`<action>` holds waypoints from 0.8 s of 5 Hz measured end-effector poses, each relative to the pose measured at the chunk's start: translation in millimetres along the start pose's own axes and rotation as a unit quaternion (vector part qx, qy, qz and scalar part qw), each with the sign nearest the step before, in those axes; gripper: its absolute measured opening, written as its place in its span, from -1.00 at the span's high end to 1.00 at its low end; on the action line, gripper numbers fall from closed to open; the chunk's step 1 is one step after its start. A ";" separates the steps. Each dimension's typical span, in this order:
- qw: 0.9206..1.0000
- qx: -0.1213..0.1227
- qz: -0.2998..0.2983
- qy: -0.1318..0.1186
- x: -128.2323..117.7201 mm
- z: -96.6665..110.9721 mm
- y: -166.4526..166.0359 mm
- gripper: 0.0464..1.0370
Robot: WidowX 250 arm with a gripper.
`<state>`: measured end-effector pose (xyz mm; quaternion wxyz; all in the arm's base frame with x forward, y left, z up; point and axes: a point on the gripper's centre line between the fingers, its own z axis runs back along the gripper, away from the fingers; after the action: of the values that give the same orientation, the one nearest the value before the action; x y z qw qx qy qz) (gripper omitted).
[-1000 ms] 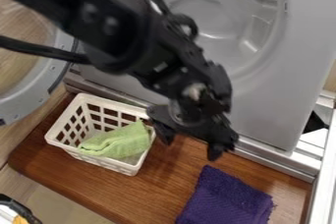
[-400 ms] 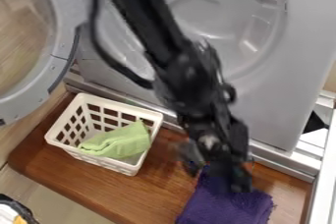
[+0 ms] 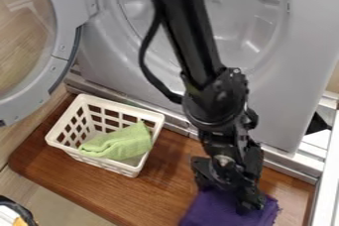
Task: Move the purple cloth to the middle of the table
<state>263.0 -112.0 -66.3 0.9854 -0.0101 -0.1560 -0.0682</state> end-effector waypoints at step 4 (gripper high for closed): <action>0.997 0.048 0.052 0.024 -6.6 1.8 40.8 -0.92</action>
<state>261.8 -70.7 -66.5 0.9904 0.0311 -0.1343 -0.0096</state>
